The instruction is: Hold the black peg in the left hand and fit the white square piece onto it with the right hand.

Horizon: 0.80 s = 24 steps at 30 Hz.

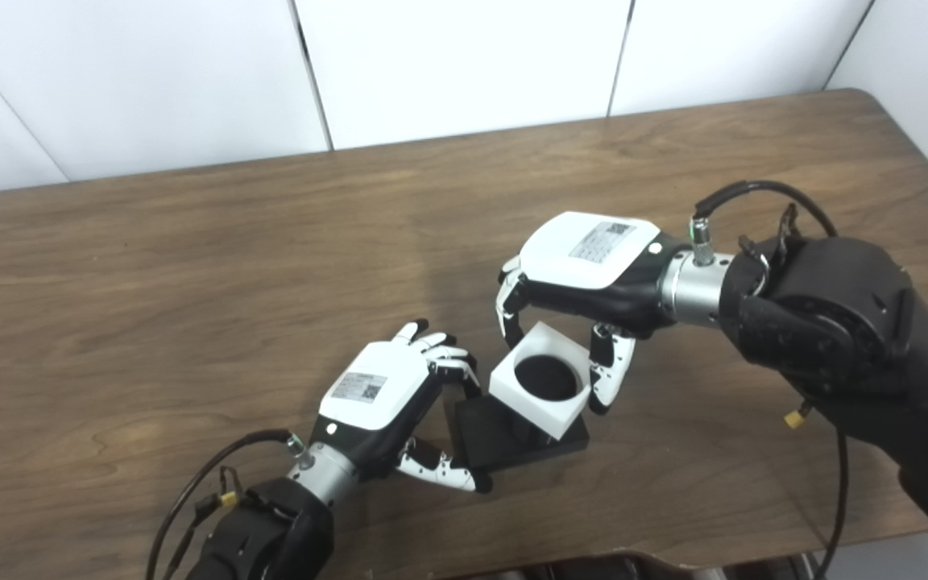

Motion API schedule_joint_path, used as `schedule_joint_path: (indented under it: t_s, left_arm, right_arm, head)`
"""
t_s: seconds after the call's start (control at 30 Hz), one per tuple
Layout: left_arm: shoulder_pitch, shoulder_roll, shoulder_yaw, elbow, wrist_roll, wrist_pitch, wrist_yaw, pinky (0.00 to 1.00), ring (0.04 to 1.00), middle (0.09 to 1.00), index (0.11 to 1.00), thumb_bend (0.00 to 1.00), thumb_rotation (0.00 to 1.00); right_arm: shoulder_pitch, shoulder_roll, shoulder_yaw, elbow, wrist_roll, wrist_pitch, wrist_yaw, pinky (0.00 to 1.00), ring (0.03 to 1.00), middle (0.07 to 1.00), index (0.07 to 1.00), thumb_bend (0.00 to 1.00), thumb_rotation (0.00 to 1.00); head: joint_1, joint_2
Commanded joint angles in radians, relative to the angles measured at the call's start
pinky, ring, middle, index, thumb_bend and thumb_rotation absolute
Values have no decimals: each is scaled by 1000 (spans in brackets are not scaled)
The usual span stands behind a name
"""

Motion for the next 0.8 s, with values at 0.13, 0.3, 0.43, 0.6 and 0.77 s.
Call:
schedule_joint_path:
  t_s: [0.13, 0.3, 0.43, 0.6, 0.77]
  left_arm:
    - [11, 30, 5, 5, 20, -2, -34, 1000, 901, 801, 489, 513, 54]
    - [9, 28, 7, 6, 18, 0, -38, 1000, 904, 803, 489, 513, 54]
    - [9, 25, 8, 5, 18, 2, -39, 1000, 904, 802, 489, 513, 54]
    - [8, 22, 6, 1, 24, 6, -45, 1000, 905, 803, 489, 512, 55]
    - [6, 17, 5, 1, 27, 9, -49, 1000, 906, 804, 489, 512, 55]
  right_arm:
    - [-22, -27, -20, -11, -2, -25, 28, 881, 876, 770, 483, 522, 129]
    - [-17, -21, -17, -14, 1, -29, 24, 880, 876, 767, 482, 522, 129]
    - [-17, -14, -14, -21, 3, -27, 27, 885, 878, 759, 482, 522, 128]
    - [-22, 3, 0, -32, -30, -20, 49, 886, 884, 759, 482, 522, 129]
    - [-1, 31, 29, -37, -90, -34, 58, 888, 881, 760, 483, 522, 130]
  head:
    - [-5, 4]
    - [-5, 5]
    - [-5, 8]
    - [-4, 11]
    - [1, 14]
